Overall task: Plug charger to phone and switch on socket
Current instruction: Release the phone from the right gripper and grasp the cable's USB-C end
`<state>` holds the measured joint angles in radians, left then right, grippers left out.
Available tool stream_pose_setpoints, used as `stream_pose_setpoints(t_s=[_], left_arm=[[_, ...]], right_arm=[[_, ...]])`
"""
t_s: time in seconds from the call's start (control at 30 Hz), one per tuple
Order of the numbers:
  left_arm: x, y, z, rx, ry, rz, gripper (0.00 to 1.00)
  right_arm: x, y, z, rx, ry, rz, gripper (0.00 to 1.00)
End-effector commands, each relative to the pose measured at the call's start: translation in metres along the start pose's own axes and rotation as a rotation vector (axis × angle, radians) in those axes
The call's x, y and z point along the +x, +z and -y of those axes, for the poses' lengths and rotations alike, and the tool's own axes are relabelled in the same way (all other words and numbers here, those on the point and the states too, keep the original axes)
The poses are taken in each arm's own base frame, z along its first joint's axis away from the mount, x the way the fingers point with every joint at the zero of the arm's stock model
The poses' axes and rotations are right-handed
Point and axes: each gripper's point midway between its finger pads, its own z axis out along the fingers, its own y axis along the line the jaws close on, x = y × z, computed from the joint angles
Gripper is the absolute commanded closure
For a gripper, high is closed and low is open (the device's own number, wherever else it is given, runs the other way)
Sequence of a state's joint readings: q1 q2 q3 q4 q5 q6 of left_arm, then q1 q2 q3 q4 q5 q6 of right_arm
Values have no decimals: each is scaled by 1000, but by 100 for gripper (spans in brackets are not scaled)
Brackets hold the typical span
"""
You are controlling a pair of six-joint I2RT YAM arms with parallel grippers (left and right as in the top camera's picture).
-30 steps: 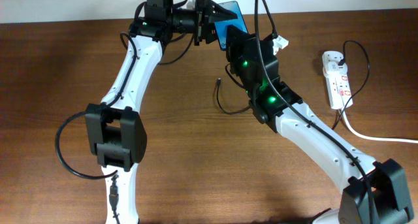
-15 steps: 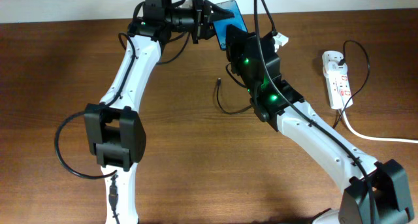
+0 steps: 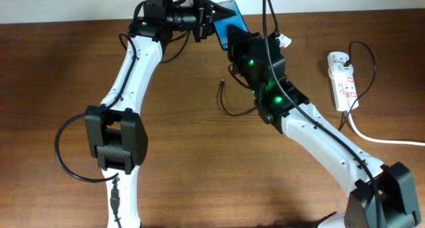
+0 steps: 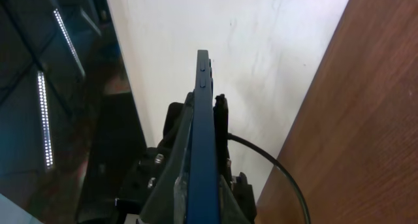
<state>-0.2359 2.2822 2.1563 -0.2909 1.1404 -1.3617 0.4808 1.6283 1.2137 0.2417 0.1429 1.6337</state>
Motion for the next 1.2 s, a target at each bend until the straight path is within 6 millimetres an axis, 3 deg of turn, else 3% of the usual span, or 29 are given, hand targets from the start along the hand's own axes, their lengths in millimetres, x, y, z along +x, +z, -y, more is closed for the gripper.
stream_pose_setpoints(t_s=[0.0,0.1,0.23,0.3,0.33,0.5,0.53,0.6,0.73,0.8,0.83,0.9,1.03,1.1,1.17], left_arm=[[-11,-3,3,-9,-22,71,100],[-11,-3,3,-9,-21,71,100],[-13,-3,3,-10,-21,79,100],[-13,-3,3,-9,-19,79,100],[-15,-6,6,1,-2,84,100],[-23,-32,17,49,92,64,100],[-25,-38,16,48,117,65,100],[-25,-52,16,59,146,39,100],[-18,-80,18,101,320,-36,100],[-10,-93,19,134,444,-89,100],[-3,-98,20,160,520,-129,100],[2,-99,21,173,545,-153,100],[-8,-126,19,181,543,-124,100],[-16,-140,15,178,529,-97,100],[-23,-140,5,158,456,-67,100]], right_arm=[[18,-3,-6,-15,-111,-69,96],[18,-3,-8,-23,-108,-69,87],[18,-3,-12,-41,-104,-69,82],[17,-3,-12,-41,-105,-68,70],[14,-2,-12,-39,-105,-63,63],[-18,1,-6,-10,-197,-49,61],[-24,1,-2,7,-226,-62,56],[-37,0,14,62,-354,-116,51],[-72,-22,85,326,-548,-266,50],[-78,-34,104,373,-661,-366,51],[-72,-39,113,366,-757,-446,50],[-61,-40,135,406,-767,-523,50],[-18,-25,180,419,-735,-694,51],[-10,-14,192,409,-745,-711,51],[-9,-8,203,414,-733,-716,51]])
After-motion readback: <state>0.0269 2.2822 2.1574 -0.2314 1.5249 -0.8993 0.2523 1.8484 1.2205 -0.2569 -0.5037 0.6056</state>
